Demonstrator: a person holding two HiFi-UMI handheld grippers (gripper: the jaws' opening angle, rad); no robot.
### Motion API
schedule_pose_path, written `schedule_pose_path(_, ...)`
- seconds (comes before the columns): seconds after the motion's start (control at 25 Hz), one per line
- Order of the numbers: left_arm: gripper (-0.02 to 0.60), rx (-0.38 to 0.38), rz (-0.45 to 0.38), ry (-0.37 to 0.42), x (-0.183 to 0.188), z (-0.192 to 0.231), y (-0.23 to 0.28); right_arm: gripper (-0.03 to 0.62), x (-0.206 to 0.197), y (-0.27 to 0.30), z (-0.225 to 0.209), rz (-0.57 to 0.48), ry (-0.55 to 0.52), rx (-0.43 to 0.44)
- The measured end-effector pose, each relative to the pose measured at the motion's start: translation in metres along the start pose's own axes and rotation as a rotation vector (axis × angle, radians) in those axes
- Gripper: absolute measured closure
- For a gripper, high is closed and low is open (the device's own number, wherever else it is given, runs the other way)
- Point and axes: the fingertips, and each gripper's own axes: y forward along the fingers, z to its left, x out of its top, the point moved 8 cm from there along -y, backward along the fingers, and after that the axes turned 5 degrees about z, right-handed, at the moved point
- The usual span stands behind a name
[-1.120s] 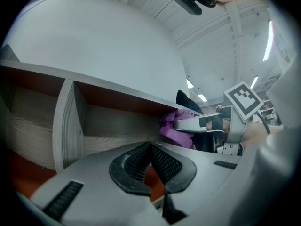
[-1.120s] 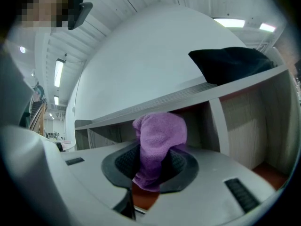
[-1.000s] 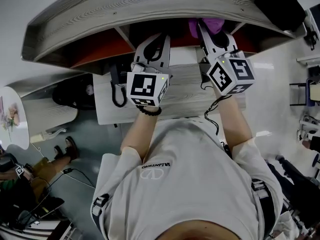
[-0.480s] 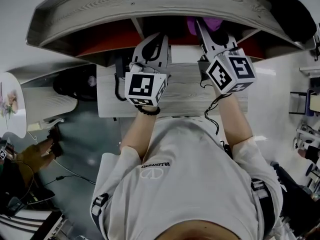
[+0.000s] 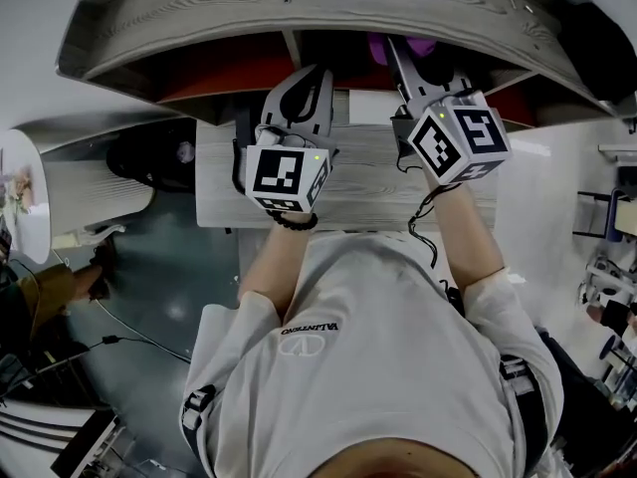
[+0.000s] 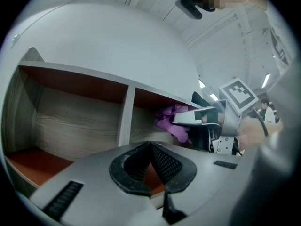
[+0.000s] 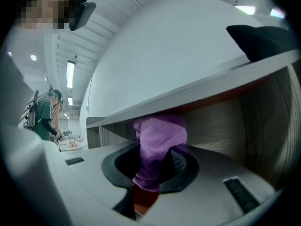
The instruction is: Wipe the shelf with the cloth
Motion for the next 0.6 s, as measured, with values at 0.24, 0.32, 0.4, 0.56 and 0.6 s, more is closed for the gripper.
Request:
schedule_pose_path(0.24,0.583,0.023,0.002,-0.014,-0.004,0.01,-0.006,0.513,0.0,0.012,0.009,0.007,-0.011,0.027)
schedule_pose_path(0.32,0.583,0.026,0.001,-0.014,-0.005,0.012,-0.007,0.513,-0.001,0.018,0.015,0.01,-0.016,0.043)
schedule_pose_path(0.4,0.583,0.031,0.0,-0.015,-0.006,0.015,-0.009,0.513,-0.002,0.022,0.02,0.012,-0.019,0.06)
schedule_pose_path(0.56,0.583,0.05,0.004,-0.023,-0.01,0.022,-0.015,0.513,-0.004,0.031,0.031,0.016,-0.017,0.094)
schedule_pose_path(0.6,0.583,0.056,0.005,-0.025,-0.011,0.024,-0.017,0.513,-0.004,0.033,0.034,0.018,-0.016,0.101)
